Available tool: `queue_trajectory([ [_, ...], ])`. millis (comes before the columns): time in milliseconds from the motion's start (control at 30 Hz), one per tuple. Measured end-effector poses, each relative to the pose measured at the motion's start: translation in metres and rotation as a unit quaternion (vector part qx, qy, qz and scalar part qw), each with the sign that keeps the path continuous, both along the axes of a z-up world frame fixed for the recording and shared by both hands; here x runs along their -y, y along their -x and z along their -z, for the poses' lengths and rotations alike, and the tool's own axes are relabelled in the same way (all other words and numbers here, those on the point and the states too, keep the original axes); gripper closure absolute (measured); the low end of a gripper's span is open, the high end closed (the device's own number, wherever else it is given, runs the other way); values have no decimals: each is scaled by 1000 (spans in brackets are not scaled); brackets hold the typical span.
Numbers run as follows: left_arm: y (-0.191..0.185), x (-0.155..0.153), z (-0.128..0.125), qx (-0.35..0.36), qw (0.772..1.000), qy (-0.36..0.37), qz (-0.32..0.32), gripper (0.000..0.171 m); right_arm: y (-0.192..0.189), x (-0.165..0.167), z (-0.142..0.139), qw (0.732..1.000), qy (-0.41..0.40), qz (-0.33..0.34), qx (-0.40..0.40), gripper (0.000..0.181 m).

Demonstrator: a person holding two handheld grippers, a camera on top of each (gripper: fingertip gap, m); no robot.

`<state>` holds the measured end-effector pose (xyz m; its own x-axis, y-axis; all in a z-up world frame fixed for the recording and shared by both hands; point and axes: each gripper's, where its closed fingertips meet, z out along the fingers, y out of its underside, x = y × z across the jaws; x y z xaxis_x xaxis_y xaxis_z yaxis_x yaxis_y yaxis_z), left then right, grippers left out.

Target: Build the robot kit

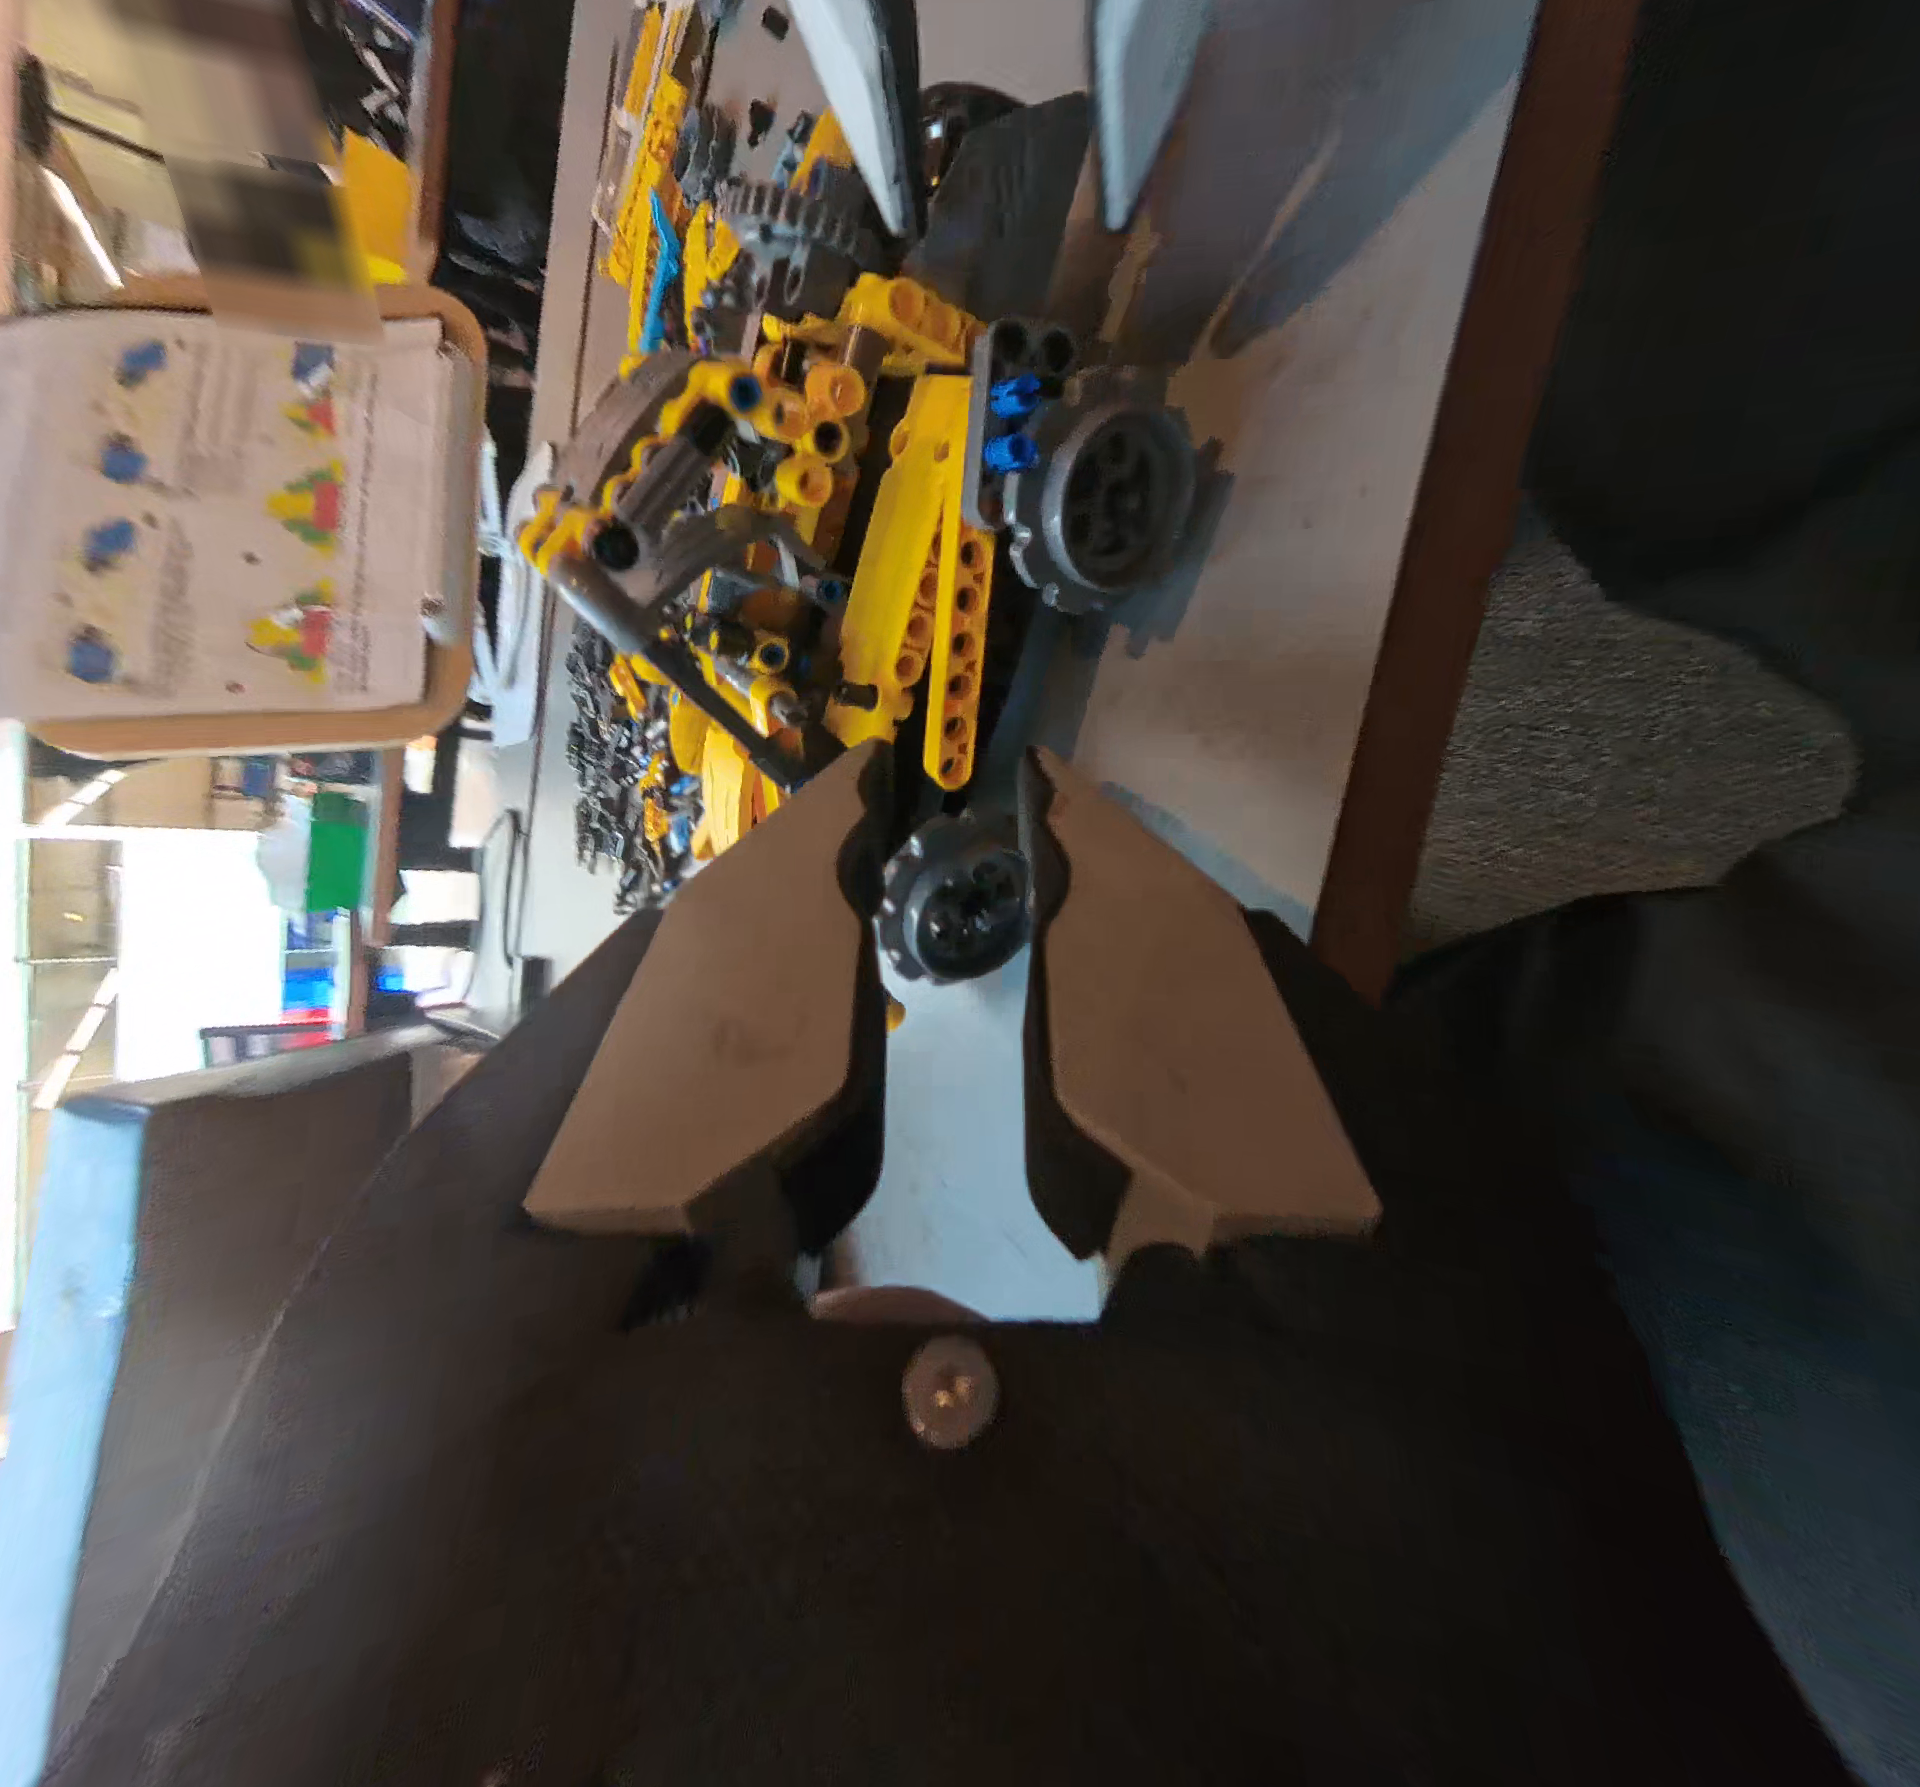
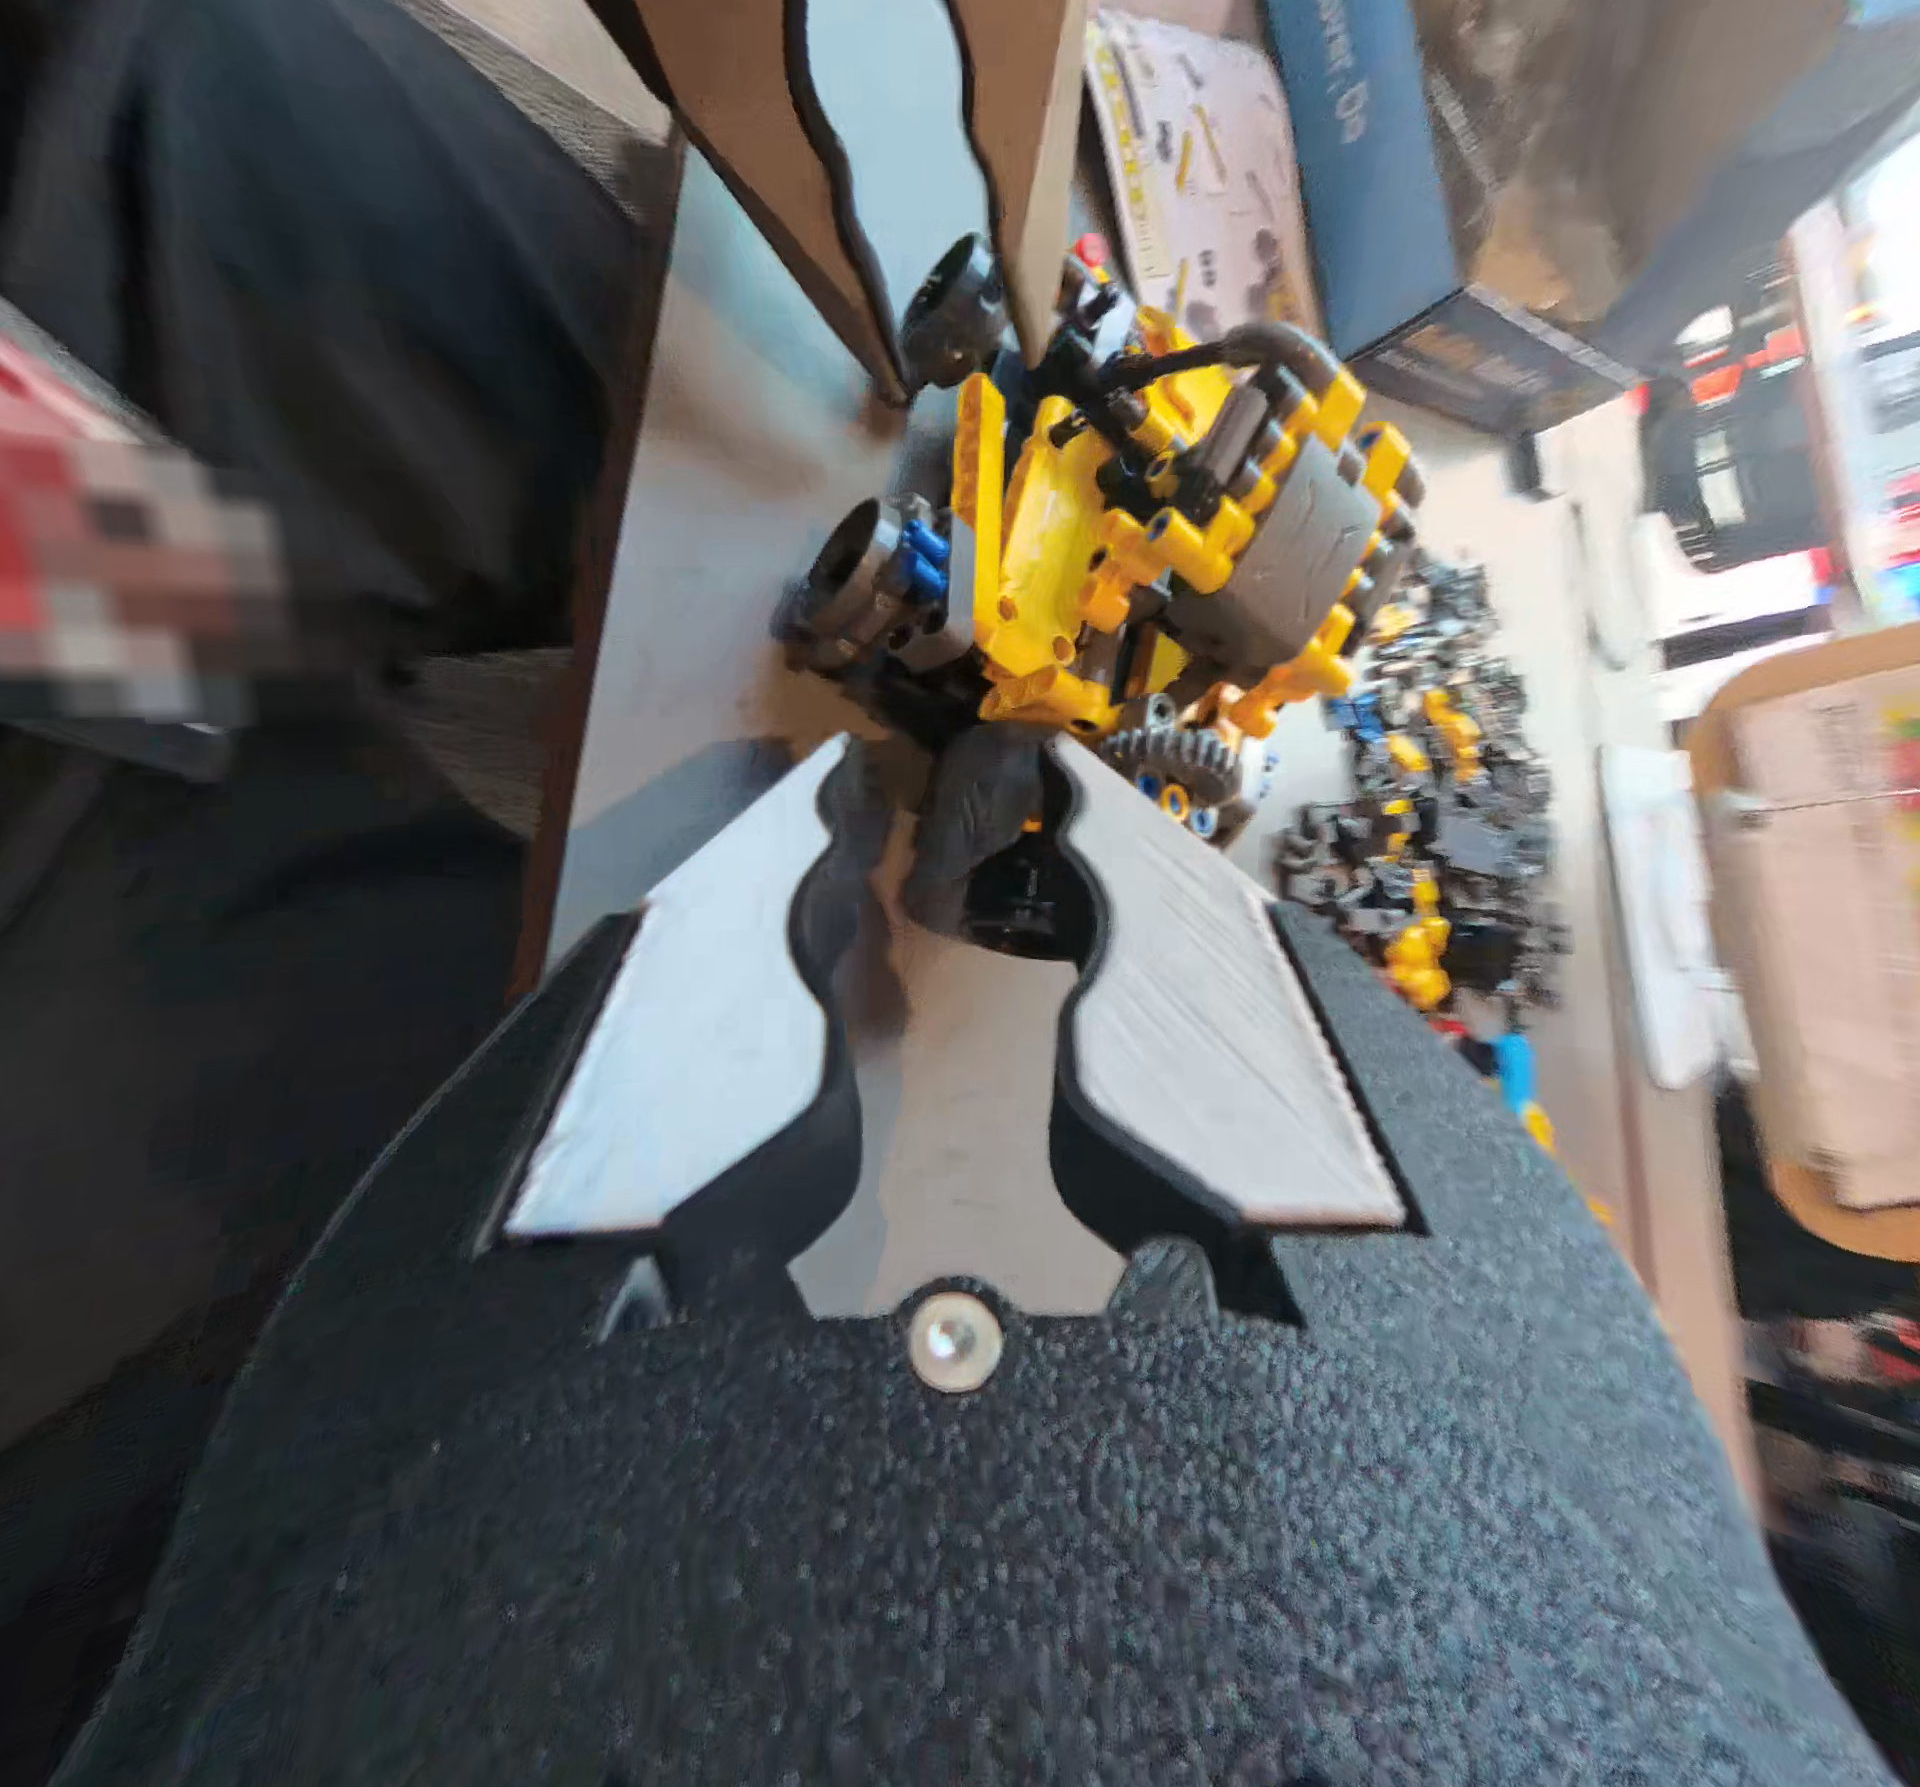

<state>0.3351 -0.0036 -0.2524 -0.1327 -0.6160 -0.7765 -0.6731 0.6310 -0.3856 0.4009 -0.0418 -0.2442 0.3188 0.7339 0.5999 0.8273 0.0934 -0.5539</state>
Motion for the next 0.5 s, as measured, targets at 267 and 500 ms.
queue_trajectory([
  [267, -9, -6, 1, -20, 999, -30, 1, 152, 17, -4, 0, 993, -85, -13, 81, 142],
  [500, -16, -4, 8, -35, 999, -28, 10, 162, 22, -12, 7, 982, -130, -19, 134, 161],
])
